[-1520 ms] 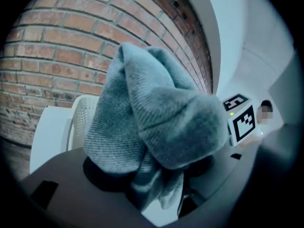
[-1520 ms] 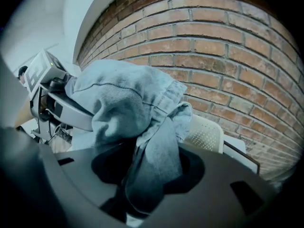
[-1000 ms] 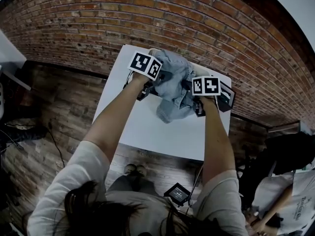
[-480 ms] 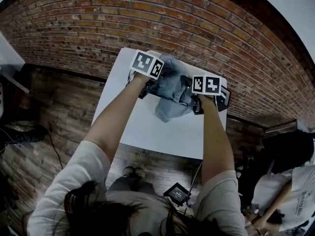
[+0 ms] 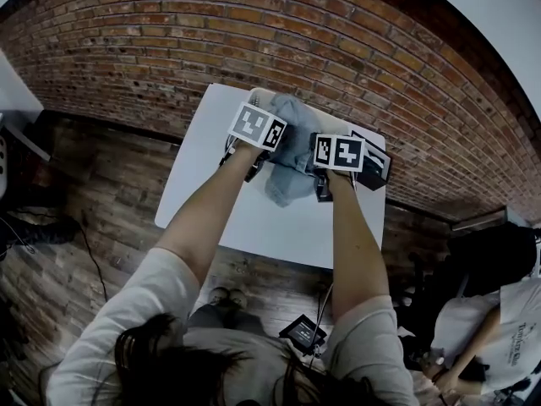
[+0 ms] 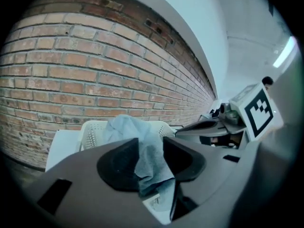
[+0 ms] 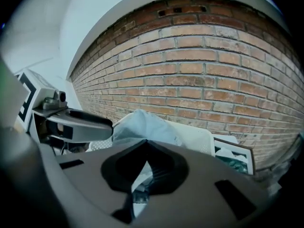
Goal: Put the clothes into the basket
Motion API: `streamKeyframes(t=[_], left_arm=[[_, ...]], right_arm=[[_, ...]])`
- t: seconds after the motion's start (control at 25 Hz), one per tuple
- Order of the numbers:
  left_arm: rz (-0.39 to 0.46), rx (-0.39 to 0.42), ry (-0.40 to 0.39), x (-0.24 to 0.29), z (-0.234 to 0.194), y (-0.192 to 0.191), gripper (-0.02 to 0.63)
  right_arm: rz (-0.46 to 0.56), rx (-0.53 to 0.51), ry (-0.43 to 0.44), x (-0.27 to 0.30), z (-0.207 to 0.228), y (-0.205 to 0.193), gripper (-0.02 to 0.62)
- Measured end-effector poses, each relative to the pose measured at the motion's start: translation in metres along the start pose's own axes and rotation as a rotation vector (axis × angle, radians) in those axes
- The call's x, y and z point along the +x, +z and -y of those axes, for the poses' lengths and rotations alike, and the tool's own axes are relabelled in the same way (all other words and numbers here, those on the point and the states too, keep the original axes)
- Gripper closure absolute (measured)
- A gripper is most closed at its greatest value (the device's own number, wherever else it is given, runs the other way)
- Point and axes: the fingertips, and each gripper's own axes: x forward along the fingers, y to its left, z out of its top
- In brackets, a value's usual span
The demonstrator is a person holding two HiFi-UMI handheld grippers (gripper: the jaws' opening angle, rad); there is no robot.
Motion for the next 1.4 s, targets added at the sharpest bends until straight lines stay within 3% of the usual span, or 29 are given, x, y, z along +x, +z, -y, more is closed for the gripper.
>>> streamKeyframes(t=[0.12,0.2,0.4,0.56,0.72,0.88,1.08,1.4], left_arm=[[0.034,0.025,0.046,-0.01,-0.002,0.003,0.559],[0.064,0.055,0.056,-0.016,0.001,0.003,0.597],[0.208,0.145,0.062,-0.041,0.026,-0.002,0.598],[0.331,0.177,0.097,-0.091,0.049,-0.019,0.598],[0.384,0.296,0.1,-0.151,0.109,-0.058,0.598],[0.466,0.329,0.124,-0.227,0.169,-0.083,0.598],[0.498,0.416,0.134,-0.283,0.225,-0.116,0.598],[0.477,0.348,0.124,-0.303,0.24,-0.141,0.598]], right_arm=[[0.023,0.002,0.01,-0.006,-0.011,-0.001,0.589],[0.052,-0.002,0.022,-0.01,-0.019,-0.001,0.589],[0.199,-0.042,0.035,-0.041,-0.04,0.001,0.59],[0.347,-0.039,0.03,-0.093,-0.062,-0.005,0.59],[0.451,-0.139,-0.012,-0.166,-0.105,-0.031,0.589],[0.526,-0.108,-0.017,-0.238,-0.151,-0.073,0.591],[0.567,-0.058,0.01,-0.3,-0.193,-0.115,0.591],[0.576,-0.1,-0.035,-0.339,-0.213,-0.146,0.592]])
